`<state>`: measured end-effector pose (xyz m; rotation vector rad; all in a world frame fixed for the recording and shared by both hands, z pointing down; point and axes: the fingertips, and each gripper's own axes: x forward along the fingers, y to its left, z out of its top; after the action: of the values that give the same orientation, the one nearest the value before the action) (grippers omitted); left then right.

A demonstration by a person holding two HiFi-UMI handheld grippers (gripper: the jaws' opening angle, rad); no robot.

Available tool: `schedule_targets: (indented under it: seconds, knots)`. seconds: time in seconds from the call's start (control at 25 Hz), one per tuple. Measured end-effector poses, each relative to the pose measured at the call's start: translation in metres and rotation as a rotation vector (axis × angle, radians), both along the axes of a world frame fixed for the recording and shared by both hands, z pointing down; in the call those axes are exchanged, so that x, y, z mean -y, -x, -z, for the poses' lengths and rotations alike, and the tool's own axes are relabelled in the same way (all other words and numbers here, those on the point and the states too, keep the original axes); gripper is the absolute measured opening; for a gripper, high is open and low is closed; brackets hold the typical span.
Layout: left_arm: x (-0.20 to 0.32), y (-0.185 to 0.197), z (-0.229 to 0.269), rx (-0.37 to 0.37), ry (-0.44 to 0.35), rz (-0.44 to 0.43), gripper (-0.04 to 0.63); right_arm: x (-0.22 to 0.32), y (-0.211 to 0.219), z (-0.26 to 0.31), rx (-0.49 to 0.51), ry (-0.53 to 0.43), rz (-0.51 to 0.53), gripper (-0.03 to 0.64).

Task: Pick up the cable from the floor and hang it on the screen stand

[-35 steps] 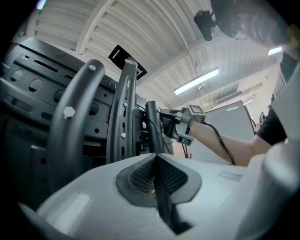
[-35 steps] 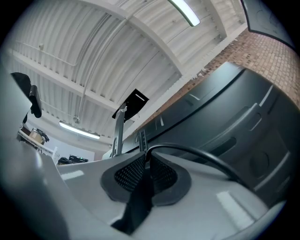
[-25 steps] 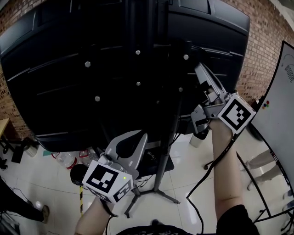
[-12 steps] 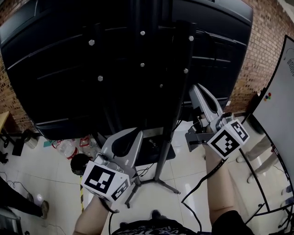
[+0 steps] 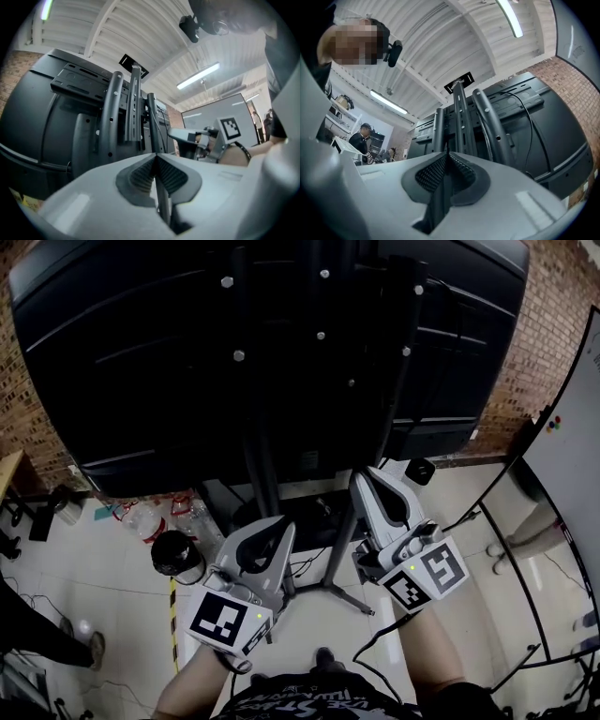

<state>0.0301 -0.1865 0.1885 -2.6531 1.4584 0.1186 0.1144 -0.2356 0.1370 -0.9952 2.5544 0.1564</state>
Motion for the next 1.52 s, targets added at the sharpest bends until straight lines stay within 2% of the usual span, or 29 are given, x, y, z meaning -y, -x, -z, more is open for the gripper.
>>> schedule_targets:
  seconds: [0.16,0.4,0.48,0.6,0.76,1.0,1.52]
  knots:
    - [-0.015,0.011,-0.026,0.017,0.029,-0.004,0.005,-0.026,0.025,-0.029,-0.05,0.007,-0.008,0.02]
    - [-0.019,0.023,-0.062,0.017,0.071,0.036,0.005,-0.039,0.032,-0.074,-0.108,0.051,-0.078,0.012]
    - [-0.018,0.029,-0.07,0.001,0.095,0.054,0.005,-0.042,0.036,-0.092,-0.138,0.084,-0.097,0.012]
    - [-0.02,0.035,-0.086,0.017,0.111,0.059,0.005,-0.044,0.041,-0.123,-0.164,0.17,-0.106,0.009]
    - [-0.021,0.038,-0.102,0.026,0.158,0.069,0.005,-0.046,0.049,-0.157,-0.203,0.271,-0.086,0.008]
    - [-0.03,0.047,-0.122,0.026,0.229,0.093,0.005,-0.058,0.07,-0.191,-0.266,0.351,-0.043,0.008]
    - [-0.036,0.048,-0.145,0.015,0.294,0.11,0.005,-0.068,0.092,-0.22,-0.349,0.394,0.035,0.008]
